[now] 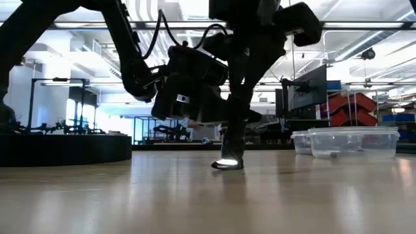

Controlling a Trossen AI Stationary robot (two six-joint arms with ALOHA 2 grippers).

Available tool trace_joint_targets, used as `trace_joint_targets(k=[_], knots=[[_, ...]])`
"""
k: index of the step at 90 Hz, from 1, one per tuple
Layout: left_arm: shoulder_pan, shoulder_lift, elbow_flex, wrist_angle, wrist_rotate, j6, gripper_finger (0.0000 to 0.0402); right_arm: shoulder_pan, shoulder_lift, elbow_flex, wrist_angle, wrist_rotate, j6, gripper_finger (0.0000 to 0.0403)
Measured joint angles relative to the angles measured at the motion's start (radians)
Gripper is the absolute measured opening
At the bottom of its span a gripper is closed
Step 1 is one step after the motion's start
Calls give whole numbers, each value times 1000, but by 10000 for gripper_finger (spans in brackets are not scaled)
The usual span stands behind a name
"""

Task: Insert battery
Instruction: Close the black battery compartment

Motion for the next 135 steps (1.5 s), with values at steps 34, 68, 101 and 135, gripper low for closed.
trace_joint_targets(k=[34, 68, 101, 135], knots=[[-4, -1, -5, 18, -84, -7, 95, -5, -1, -5, -30, -13, 198, 200], [-3, 4, -88, 213, -182, -56, 95, -14, -2, -4, 9, 31, 229, 191], [-26, 6, -91, 236, -126, -73, 98, -13, 25, -12, 35, 21, 126, 131], [-34, 6, -90, 208, -99, -51, 118, 0, 22, -11, 50, 17, -12, 49]])
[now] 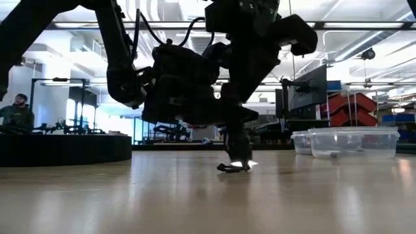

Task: Insert battery
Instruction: Close the black battery compartment

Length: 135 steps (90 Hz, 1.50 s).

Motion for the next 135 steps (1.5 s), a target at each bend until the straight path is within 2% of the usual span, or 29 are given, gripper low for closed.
trace_joint_targets(k=[11, 24, 44, 54, 65, 77, 89, 99, 109, 115, 125, 135], knots=[[0, 0, 0, -1, 0, 0, 105, 0, 0, 0, -3, -7, -3, 63], [0, -2, 2, -12, -2, 0, 99, 3, -12, 6, -4, -10, 41, 103], [2, -2, 2, -52, -44, 11, 146, 4, -25, 9, -10, -19, 102, 165], [2, -2, 2, -107, -114, 45, 161, 2, -37, -12, -14, -20, 228, 180], [2, -1, 1, -117, -126, 48, 167, 9, -95, -101, 33, 2, 360, 185], [1, -1, 1, -117, -132, 35, 165, 35, -208, -244, 167, 107, 520, 185], [-2, -1, 1, -113, -132, -7, 155, 57, -345, -430, 396, 225, 672, 186], [-6, -1, 1, -61, -138, -49, 146, 74, -417, -595, 624, 256, 773, 186], [-11, -1, 0, -15, -144, -89, 140, 89, -435, -740, 877, 257, 816, 186], [-20, -1, 0, -7, -190, -102, 136, 100, -430, -808, 1004, 278, 819, 186], [-39, -1, 0, -6, -293, -86, 131, 118, -410, -891, 1183, 342, 796, 186], [-45, -1, 2, 11, -321, -91, 123, 119, -387, -943, 1308, 380, 773, 186]])
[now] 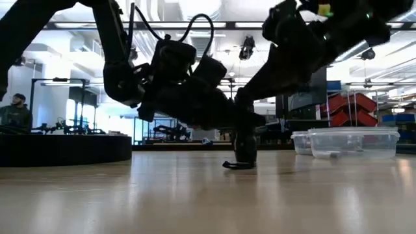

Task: Insert battery
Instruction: Close the black battery compartment

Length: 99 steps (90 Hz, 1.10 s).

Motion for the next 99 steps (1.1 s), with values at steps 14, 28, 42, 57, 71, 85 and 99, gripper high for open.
trace_joint_targets(k=[14, 28, 42, 57, 71, 85, 99], knots=[[1, 0, 0, 0, -31, -42, 95, -1, 52, -42, 132, 14, -13, 186], [-9, -1, 0, -4, -56, -54, 93, -1, 96, -53, 281, 14, -15, 177], [-14, -3, 0, -18, -72, -75, 100, -2, 118, -55, 316, 36, -3, 154], [-16, -3, 0, -25, -78, -82, 104, -2, 129, -61, 328, 64, 2, 109], [-16, -3, 0, -29, -78, -69, 95, -2, 129, -64, 347, 71, -13, 96], [-15, -3, -3, -38, -78, -78, 113, -16, 130, -64, 358, 19, -29, 96], [-10, 0, -8, -48, -44, -67, 106, -65, 131, -64, 374, -140, -63, 96]])
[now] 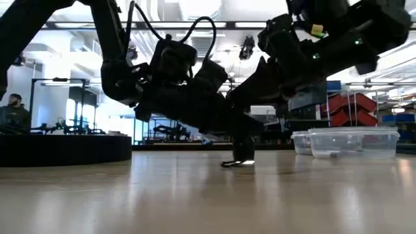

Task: Insert battery
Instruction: Close the black battery compartment

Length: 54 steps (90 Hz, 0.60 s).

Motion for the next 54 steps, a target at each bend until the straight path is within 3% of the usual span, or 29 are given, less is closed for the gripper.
trace_joint_targets(k=[21, 37, 54], knots=[[2, -5, -4, -5, 45, 1, 92, -107, -1, -3, 17, -301, -100, 96], [12, -56, -5, -133, 55, 44, 92, -197, -1, -3, 27, -552, -140, 96], [24, -120, -30, -221, 74, 113, 92, -256, -2, 10, 25, -632, -224, 96]])
